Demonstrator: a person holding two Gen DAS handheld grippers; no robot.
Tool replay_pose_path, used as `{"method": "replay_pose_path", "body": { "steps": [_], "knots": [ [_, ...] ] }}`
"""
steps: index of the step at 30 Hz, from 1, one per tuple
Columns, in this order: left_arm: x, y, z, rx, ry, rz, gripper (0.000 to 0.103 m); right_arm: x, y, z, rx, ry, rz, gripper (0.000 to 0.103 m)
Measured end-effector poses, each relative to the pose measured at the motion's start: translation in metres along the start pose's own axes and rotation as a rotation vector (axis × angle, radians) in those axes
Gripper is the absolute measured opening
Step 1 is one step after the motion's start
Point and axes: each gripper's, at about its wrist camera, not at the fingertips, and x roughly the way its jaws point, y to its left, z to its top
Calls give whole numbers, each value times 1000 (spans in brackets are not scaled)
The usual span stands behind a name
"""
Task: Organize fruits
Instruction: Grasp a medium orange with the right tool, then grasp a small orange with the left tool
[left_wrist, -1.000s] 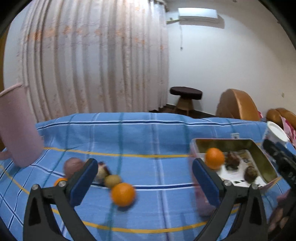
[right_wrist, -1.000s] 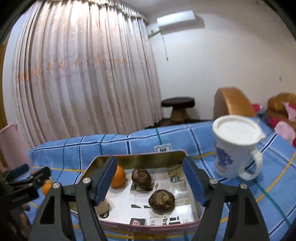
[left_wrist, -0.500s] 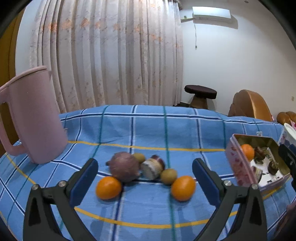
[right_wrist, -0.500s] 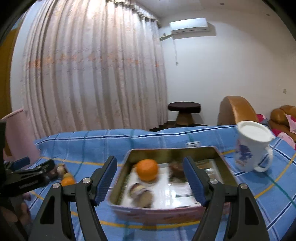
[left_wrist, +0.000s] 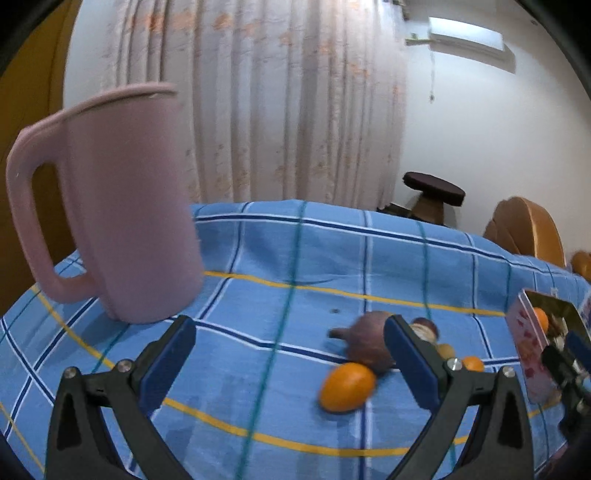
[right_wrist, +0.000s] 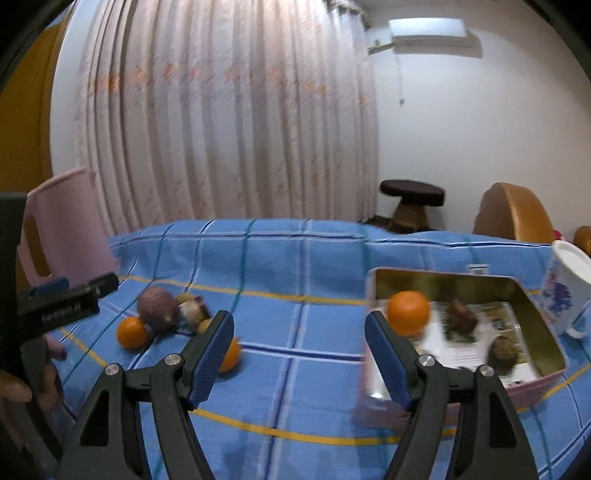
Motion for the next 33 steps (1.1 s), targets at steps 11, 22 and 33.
{"method": "replay_pose_path", "body": {
  "steps": [11,22,33],
  "knots": [
    [4,32,11,-12,17,50,103,65,54,-2,-63,253,102,75],
    [6,9,4,115,92,-141,103,90,61,-10,-57,383,127,41],
    [19,-28,-17,216,217,-283,85,37,28,-14,21,251,108,41]
  ]
}}
